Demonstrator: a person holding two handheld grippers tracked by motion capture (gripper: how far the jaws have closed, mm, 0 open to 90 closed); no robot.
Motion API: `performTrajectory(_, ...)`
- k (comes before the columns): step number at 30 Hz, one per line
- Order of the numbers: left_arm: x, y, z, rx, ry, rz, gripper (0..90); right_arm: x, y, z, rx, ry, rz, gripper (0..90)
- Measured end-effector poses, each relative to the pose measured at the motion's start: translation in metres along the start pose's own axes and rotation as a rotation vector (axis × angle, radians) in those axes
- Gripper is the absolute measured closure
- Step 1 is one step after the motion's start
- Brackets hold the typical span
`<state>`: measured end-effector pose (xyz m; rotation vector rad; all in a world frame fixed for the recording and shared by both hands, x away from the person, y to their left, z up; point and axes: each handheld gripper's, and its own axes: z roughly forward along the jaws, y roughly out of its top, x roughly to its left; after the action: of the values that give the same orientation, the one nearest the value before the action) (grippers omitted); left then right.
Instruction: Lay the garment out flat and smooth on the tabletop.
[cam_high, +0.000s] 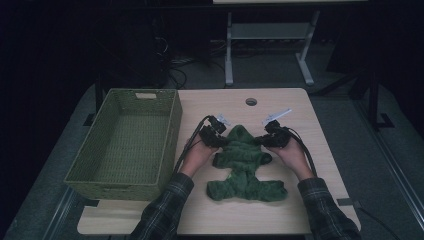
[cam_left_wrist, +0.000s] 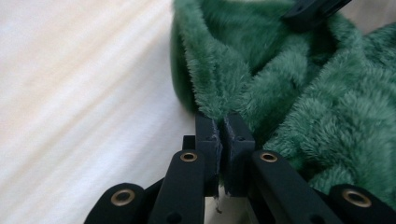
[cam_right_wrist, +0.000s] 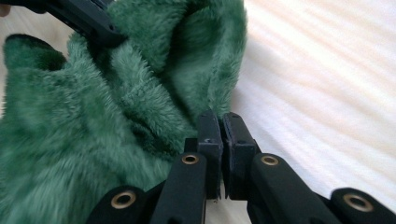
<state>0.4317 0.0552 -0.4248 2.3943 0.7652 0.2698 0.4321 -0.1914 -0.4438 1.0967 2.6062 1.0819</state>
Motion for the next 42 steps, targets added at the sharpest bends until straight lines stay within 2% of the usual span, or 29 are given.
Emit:
performTrajectory(2, 0.000, 0.003, -0.003, 0.006, 0.046, 0.012, 86.1, 0.000, 0.001, -0.006, -0.013, -0.017, -0.006, 86.7)
performTrajectory(6, 0.003, 0.004, -0.005, -0.001, 0.095, -0.007, 86.1, -0.004, 0.000, -0.016, -0.037, -0.039, 0.005, 87.0)
performTrajectory(10, 0.008, 0.001, -0.001, 0.008, 0.105, -0.033, 86.1, -0.008, -0.002, -0.021, -0.046, -0.060, 0.020, 87.5)
performTrajectory(13, 0.012, -0.003, 0.005, 0.002, 0.096, -0.058, 86.0, -0.012, -0.003, -0.021, -0.049, -0.068, 0.036, 87.5)
performTrajectory(20, 0.022, -0.018, 0.020, -0.003, 0.073, -0.128, 86.0, -0.018, -0.008, -0.006, -0.022, -0.079, 0.051, 87.5)
performTrajectory(23, 0.024, -0.022, 0.024, -0.010, 0.074, -0.128, 85.8, -0.021, -0.012, 0.000, -0.018, -0.074, 0.065, 87.6)
performTrajectory(26, 0.024, -0.026, 0.026, -0.029, 0.079, -0.139, 82.3, -0.023, -0.016, 0.005, 0.009, -0.077, 0.072, 87.6)
performTrajectory(29, 0.025, -0.026, 0.025, -0.031, 0.094, -0.132, 75.0, -0.023, -0.020, 0.009, 0.000, -0.074, 0.075, 86.5)
performTrajectory(30, 0.025, -0.026, 0.025, -0.039, 0.091, -0.133, 71.0, -0.023, -0.021, 0.009, -0.001, -0.074, 0.077, 83.4)
performTrajectory(34, 0.024, -0.023, 0.016, -0.067, 0.081, -0.140, 62.9, -0.022, -0.019, 0.002, -0.035, -0.074, 0.078, 68.6)
performTrajectory(36, 0.023, -0.022, 0.011, -0.077, 0.082, -0.135, 59.7, -0.022, -0.018, -0.006, -0.062, -0.066, 0.085, 64.9)
performTrajectory(38, 0.023, -0.020, 0.004, -0.093, 0.084, -0.125, 58.1, -0.022, -0.017, -0.014, -0.086, -0.064, 0.077, 63.2)
performTrajectory(42, 0.020, -0.020, -0.007, -0.118, 0.069, -0.131, 52.4, -0.020, -0.017, -0.031, -0.108, -0.068, 0.069, 62.9)
